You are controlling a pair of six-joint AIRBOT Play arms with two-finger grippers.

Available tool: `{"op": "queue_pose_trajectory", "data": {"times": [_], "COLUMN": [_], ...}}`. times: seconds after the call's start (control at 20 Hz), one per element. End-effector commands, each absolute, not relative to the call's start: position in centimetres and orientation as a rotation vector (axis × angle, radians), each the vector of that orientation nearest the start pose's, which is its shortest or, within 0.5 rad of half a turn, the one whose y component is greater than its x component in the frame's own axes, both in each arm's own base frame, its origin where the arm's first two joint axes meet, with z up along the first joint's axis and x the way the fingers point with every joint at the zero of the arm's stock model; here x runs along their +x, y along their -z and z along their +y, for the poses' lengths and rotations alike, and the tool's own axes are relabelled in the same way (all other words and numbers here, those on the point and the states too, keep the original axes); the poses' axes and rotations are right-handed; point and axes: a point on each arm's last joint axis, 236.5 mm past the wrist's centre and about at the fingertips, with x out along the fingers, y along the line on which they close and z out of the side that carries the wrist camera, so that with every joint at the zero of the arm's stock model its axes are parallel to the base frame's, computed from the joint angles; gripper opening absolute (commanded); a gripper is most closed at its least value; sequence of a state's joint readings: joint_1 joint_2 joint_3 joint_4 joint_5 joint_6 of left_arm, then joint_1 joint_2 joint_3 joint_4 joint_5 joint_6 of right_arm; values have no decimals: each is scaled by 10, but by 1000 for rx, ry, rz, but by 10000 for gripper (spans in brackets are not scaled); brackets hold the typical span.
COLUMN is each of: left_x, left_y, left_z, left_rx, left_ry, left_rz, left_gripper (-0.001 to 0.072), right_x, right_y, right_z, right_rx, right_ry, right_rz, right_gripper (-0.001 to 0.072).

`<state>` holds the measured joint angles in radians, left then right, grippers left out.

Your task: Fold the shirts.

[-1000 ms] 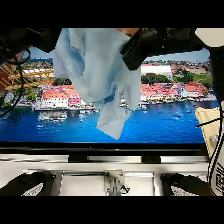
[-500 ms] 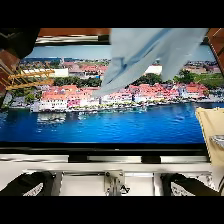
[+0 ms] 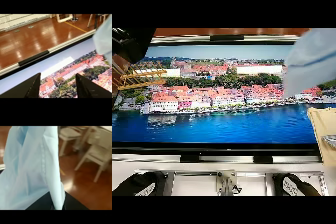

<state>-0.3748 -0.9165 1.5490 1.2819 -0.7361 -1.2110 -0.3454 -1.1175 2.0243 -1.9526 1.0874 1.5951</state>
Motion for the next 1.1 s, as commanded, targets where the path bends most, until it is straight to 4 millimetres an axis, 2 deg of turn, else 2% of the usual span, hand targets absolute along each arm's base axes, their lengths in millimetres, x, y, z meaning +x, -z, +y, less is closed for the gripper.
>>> {"op": "queue_pose_trajectory", "data": {"times": [0.0, 0.2, 0.3, 0.5, 0.8, 0.95, 1.05], "left_x": [350, 350, 350, 350, 350, 350, 350], "left_y": [-413, -413, -413, -413, -413, -413, -413], "left_z": [-186, -186, -186, -186, -186, -186, -186], "left_rx": [148, 148, 130, 130, 131, 131, 131], "left_ry": [572, 572, 571, 571, 571, 571, 571], "left_rz": [44, 44, 49, 50, 49, 49, 49], "left_gripper": [534, 534, 534, 534, 534, 534, 533], "right_x": [286, 243, 229, 209, 185, 166, 157], "right_y": [-472, -479, -488, -488, -478, -461, -457], "right_z": [-253, -293, -302, -320, -339, -351, -357], "right_rx": [-146, -47, -58, 5, 31, 70, 79], "right_ry": [869, 1052, 1095, 1171, 1255, 1323, 1354], "right_rz": [202, 136, 101, 60, 93, 152, 164], "right_gripper": [57, 57, 57, 57, 57, 57, 57]}}
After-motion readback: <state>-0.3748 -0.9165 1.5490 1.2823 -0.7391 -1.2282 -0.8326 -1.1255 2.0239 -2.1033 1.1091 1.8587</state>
